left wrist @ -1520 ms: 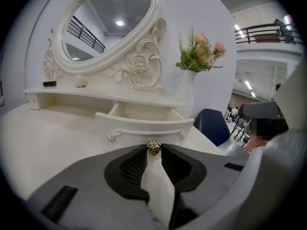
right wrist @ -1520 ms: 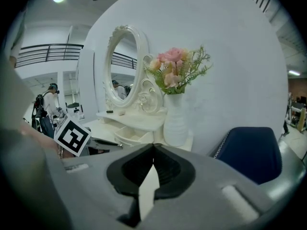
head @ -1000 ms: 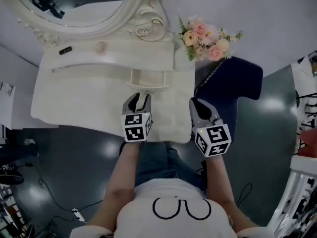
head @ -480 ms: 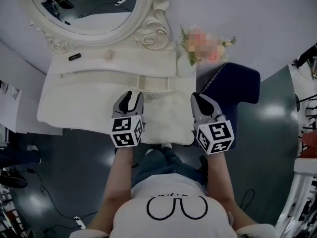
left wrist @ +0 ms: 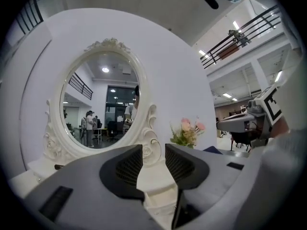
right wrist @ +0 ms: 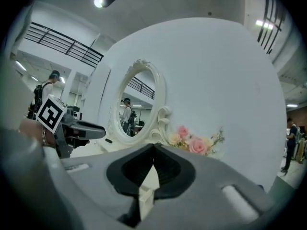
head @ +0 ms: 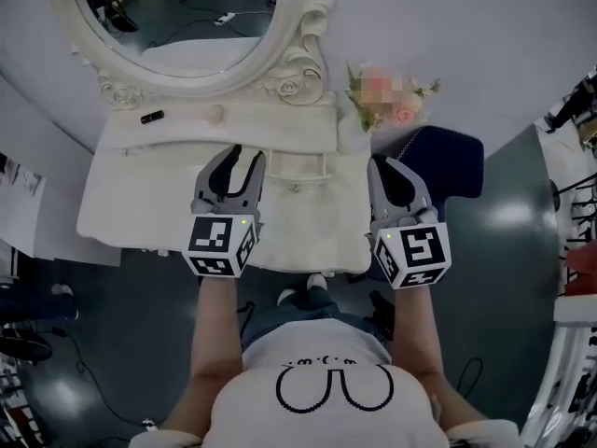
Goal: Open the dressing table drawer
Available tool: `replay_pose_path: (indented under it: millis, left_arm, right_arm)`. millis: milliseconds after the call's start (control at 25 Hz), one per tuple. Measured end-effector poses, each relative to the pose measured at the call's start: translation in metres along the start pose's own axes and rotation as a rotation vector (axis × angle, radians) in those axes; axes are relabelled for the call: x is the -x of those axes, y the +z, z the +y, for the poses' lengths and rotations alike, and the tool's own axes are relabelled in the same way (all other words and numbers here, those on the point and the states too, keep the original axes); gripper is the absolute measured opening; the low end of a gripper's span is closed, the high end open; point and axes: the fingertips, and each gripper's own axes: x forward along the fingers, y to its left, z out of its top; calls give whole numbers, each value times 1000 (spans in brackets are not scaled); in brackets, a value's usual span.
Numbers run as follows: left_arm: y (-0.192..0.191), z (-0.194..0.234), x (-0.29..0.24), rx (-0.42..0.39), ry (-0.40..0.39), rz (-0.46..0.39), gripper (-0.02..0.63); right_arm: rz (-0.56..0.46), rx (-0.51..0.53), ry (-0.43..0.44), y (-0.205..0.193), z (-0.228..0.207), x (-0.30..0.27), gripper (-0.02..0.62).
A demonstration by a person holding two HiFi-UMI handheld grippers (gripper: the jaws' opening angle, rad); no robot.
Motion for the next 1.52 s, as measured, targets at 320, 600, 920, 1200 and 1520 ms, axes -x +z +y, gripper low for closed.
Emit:
replay_pose_path:
  millis: [320,600,920,1200,1520]
  left_arm:
    - [37,7,1,-24,28,-107,-3]
    - [46,11,-1,-11,25,-135,-3]
    - [54,10,-3,-19,15,-148,-3]
    - [55,8,-5,-17,7,-153,-3]
    - [50,7,-10,-18,2,-149,-3]
  right_arm:
    - [-57,19,-32,23,-8,0,2]
    - [-70,30,-59,34,-11,2,2]
    - [-68,42,-54,38,-11,1,2]
    - [-64,48,-52,38,-13,1,2]
    - [-58,57,-54,36,-15,-1,2]
